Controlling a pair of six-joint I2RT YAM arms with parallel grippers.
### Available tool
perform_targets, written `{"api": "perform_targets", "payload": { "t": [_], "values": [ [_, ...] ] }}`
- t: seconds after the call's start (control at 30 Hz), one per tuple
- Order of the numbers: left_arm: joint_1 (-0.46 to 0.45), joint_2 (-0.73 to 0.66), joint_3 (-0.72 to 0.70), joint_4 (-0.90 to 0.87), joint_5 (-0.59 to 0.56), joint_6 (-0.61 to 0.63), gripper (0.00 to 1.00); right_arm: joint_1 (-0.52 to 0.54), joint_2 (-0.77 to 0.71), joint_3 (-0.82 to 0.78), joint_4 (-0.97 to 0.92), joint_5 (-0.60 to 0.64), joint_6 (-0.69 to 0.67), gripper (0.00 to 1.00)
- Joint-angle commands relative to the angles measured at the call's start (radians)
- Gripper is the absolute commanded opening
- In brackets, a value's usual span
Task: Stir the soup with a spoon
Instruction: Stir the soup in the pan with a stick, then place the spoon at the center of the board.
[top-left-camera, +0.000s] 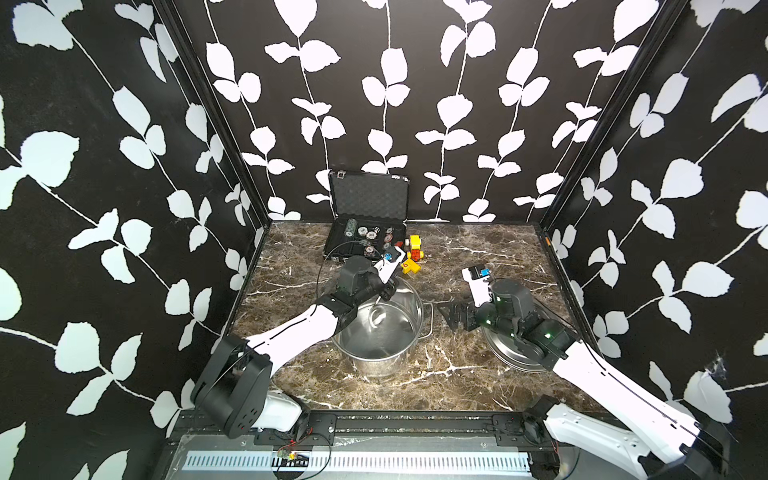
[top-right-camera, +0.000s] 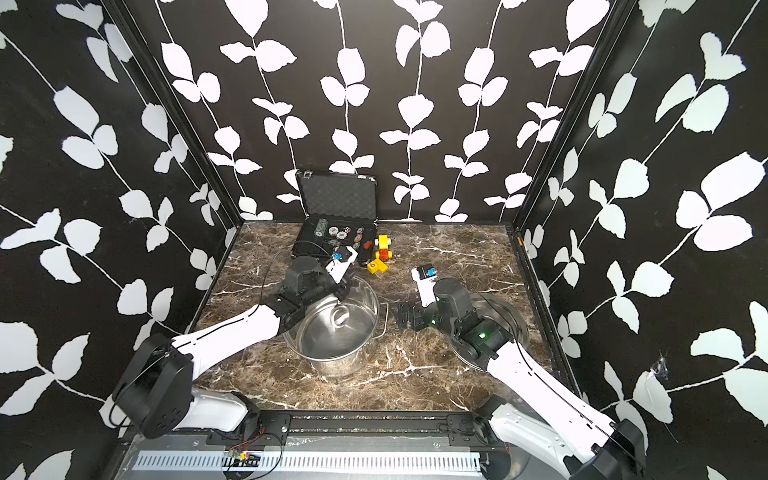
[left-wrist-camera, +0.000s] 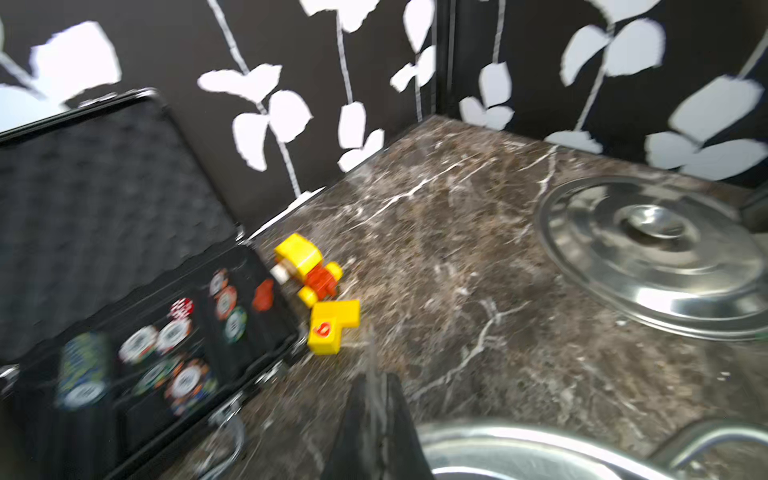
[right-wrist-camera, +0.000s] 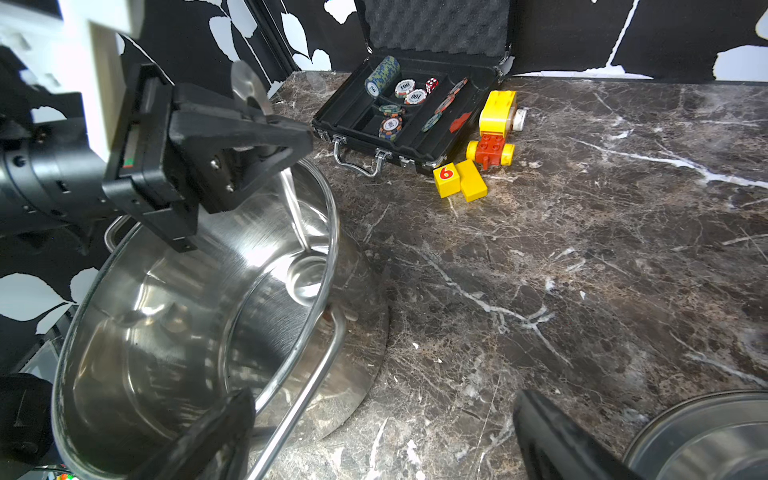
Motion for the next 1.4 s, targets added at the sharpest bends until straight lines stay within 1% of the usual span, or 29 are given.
{"api": "perform_targets", "payload": {
  "t": [0.0,0.13,0.2,0.33,0.4,0.57,0.67,0.73,0.83,0.87,0.93,1.07,1.13,1.2,1.37],
  "values": [
    [-0.024,-0.004,0.039,0.088,0.133,-0.011,0.00,0.007,-0.012,-0.010,0.005,0.018,-0.006,0.99],
    [-0.073,-0.024,0.049,0.032,0.168,0.048,0.00,0.007,-0.006,-0.008,0.006,0.022,-0.003,0.99],
    [-0.125,-0.045,0.048,-0.017,0.175,0.081,0.00,0.007,-0.006,-0.004,0.007,0.026,0.001,0.99],
    [-0.177,-0.125,0.015,-0.127,0.182,0.139,0.00,0.007,-0.011,0.004,0.001,0.038,0.009,0.99],
    [-0.208,-0.173,0.001,-0.217,0.159,0.184,0.00,0.007,-0.010,0.013,-0.007,0.040,0.012,0.99],
    [-0.313,-0.292,-0.002,-0.477,0.051,0.368,0.00,0.007,0.004,0.045,-0.006,-0.012,0.026,0.99],
    [-0.388,-0.353,0.000,-0.599,-0.092,0.515,0.00,0.007,0.015,0.069,0.013,-0.073,0.046,0.99],
    [-0.449,-0.387,-0.006,-0.643,-0.202,0.648,0.00,0.008,0.028,0.094,0.029,-0.137,0.061,0.99],
    [-0.537,-0.432,-0.041,-0.618,-0.353,0.860,0.00,0.008,0.059,0.141,0.039,-0.248,0.095,0.99],
    [-0.572,-0.449,-0.058,-0.593,-0.403,0.951,0.00,0.008,0.075,0.165,0.029,-0.304,0.110,0.99],
    [-0.611,-0.469,-0.071,-0.552,-0.465,1.074,0.00,0.009,0.099,0.191,0.020,-0.383,0.139,0.99],
    [-0.688,-0.505,-0.117,-0.433,-0.545,1.307,0.00,0.014,0.137,0.204,0.065,-0.545,0.239,0.98],
    [-0.712,-0.526,-0.179,-0.327,-0.560,1.437,0.00,0.031,0.159,0.190,0.132,-0.614,0.301,0.98],
    [-0.718,-0.544,-0.249,-0.238,-0.552,1.556,0.00,0.057,0.188,0.183,0.197,-0.654,0.353,0.97],
    [-0.729,-0.564,-0.301,-0.175,-0.551,1.627,0.00,0.136,0.293,0.186,0.330,-0.702,0.424,0.94]
  ]
}}
